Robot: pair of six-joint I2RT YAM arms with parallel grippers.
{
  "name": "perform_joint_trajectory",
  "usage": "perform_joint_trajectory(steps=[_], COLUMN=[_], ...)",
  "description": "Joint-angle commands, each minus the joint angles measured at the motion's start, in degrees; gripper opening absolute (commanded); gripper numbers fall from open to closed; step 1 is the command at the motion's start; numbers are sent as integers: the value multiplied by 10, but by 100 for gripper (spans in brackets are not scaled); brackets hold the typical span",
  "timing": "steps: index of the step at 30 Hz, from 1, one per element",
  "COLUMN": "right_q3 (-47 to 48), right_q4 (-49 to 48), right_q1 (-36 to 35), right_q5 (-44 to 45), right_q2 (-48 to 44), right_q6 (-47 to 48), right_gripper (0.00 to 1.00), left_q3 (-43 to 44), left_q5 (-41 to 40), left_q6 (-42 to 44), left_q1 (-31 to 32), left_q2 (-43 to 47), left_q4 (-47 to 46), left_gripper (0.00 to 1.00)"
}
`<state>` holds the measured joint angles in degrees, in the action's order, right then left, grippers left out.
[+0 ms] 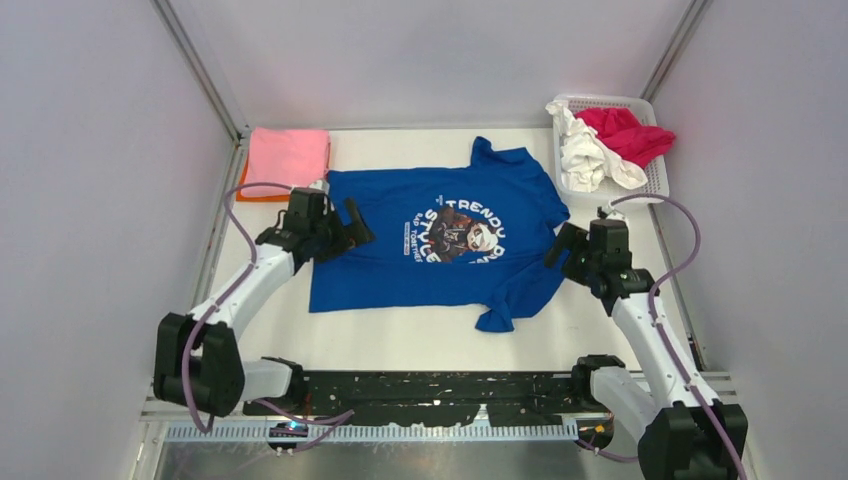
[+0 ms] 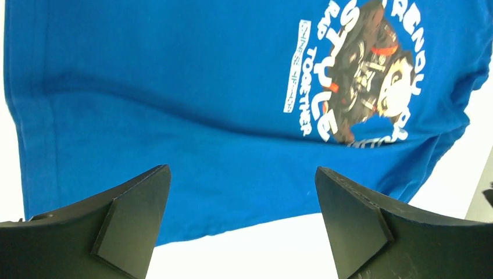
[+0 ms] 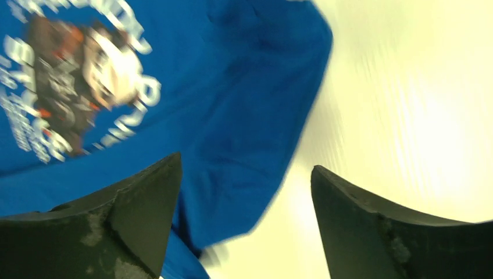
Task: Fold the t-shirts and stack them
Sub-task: Flatten out the tshirt
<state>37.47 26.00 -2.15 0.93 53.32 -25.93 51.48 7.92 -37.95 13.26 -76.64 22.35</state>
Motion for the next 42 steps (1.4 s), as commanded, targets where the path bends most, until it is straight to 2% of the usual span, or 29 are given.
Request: perform_joint_trajectory(steps=[1,5,8,14,19,20,21,22,24,28,30,33,38,40,41,42], right_q3=[-52,-69,-77,-82,-95,-96,-95,-94,-78,0,78,140,192,197,198,197], right_q4=[99,87,42,-13,-32,-40,-44,-46,-30,81,168,328,437,452,452,451], right_q1=[-24,-90,-140,-190,-203,-203,-204,-203,-204,-206,-205,-209,-210,-210,-209,-210], right_q5=[7,18,21,12,32,36,36,40,48,52,51,115,173,197,209,215], right_q2=[-24,4,36,119,139,147,150,155,150,129,128,123,105,112,122,127], right_q6=[-24,-49,-78,-100,-119,-121,-122,-122,-115,-58,-30,-20,-31,-33,-33,-35], right_gripper=[82,75,71,63,50,38,31,17,7,5,5,5,5,14,31,39], left_q3=[-81,-138,-151,-108,-92,-90,-89,-88,-88,-95,-96,-99,-99,-97,-97,-96], left_q5=[-19,-22,-22,25,25,22,22,21,17,7,-1,-7,-13,-8,-3,1], left_q6=[-5,-9,-10,-8,-10,-10,-9,-9,-7,-6,-6,-5,-5,-5,-4,-4], left_q1=[2,2,0,-9,-12,-13,-15,-19,-27,-39,-40,-42,-44,-44,-44,-44], left_q2=[56,63,41,-42,-77,-83,-86,-89,-93,-89,-86,-81,-80,-80,-80,-78], left_q4=[-10,-46,-77,-94,-101,-99,-97,-95,-90,-83,-78,-72,-66,-66,-66,-66], left_gripper=[100,100,100,100,100,100,100,100,100,100,100,100,100,100,100,100])
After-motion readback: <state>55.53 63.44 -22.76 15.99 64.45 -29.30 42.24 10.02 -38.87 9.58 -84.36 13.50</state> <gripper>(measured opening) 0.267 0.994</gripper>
